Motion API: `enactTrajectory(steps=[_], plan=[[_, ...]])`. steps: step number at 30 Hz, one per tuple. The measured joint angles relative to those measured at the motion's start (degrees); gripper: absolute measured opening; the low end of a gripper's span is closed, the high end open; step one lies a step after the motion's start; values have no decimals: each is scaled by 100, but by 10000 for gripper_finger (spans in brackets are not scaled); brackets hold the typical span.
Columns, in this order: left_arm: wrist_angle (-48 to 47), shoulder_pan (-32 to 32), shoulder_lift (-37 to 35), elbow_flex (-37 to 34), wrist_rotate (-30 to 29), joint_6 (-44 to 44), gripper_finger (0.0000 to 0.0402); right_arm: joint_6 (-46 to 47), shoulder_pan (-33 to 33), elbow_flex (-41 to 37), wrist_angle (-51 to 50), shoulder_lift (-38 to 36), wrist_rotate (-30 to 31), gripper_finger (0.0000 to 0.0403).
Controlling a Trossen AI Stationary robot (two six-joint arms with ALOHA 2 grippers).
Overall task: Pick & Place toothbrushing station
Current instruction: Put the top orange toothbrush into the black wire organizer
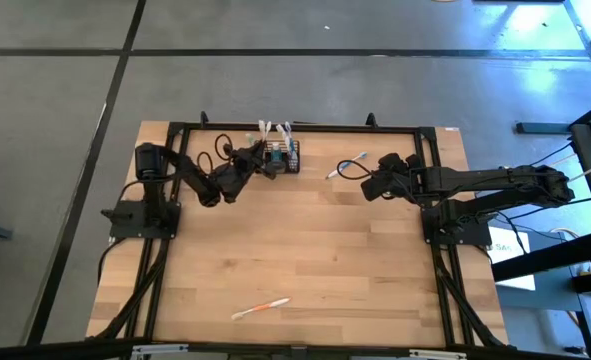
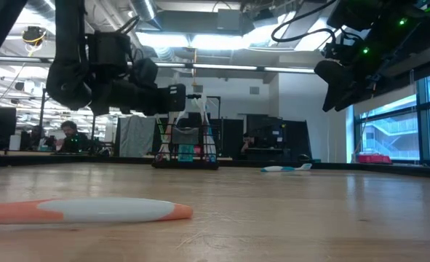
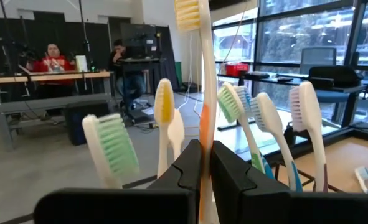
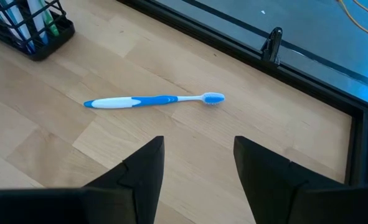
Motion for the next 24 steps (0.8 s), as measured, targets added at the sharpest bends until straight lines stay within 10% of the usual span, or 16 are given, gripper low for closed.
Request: enactTrajectory(steps=[24], plan=[[-256,-420,356,0,-774,210,40,-22,0,0,39,2,0,197]])
